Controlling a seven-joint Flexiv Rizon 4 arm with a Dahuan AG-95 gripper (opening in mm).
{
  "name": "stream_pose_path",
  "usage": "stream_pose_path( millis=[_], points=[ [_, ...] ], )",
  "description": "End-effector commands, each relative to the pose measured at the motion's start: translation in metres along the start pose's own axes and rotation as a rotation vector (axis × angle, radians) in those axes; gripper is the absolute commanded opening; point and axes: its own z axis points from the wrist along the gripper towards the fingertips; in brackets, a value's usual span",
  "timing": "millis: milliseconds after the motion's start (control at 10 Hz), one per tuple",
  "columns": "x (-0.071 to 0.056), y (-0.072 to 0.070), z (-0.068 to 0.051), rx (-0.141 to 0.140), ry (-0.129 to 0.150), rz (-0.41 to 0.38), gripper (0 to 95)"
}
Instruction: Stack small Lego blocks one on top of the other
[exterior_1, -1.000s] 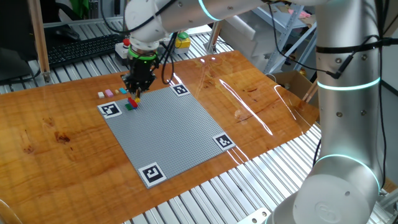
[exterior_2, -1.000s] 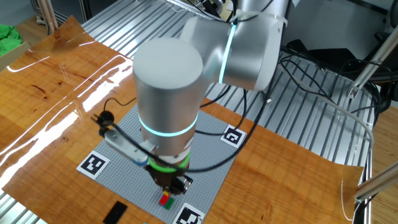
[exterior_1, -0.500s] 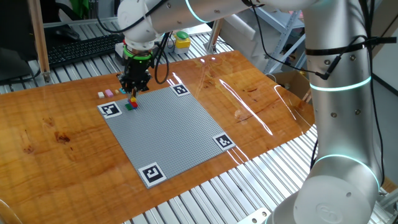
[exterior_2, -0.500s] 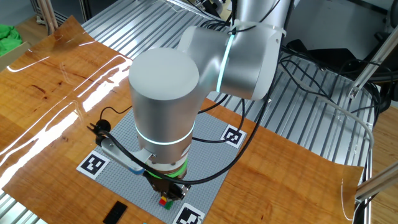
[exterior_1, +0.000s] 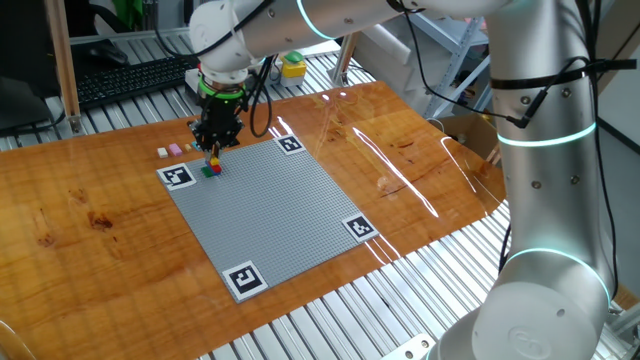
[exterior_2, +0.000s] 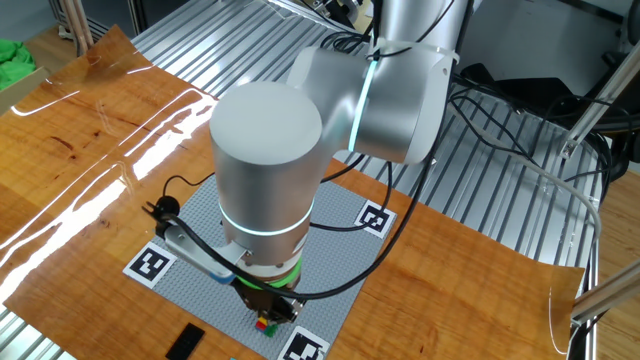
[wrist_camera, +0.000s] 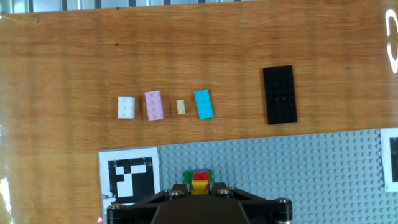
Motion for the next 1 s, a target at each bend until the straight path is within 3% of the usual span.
stream_pose_path(
  millis=[100,1000],
  points=[
    [0.0000,-0.0009,0.0001,0.007,0.004,-0.014,0.0],
    [0.0007,-0.0040,0.0025,-0.010,0.009,-0.002,0.0]
  ],
)
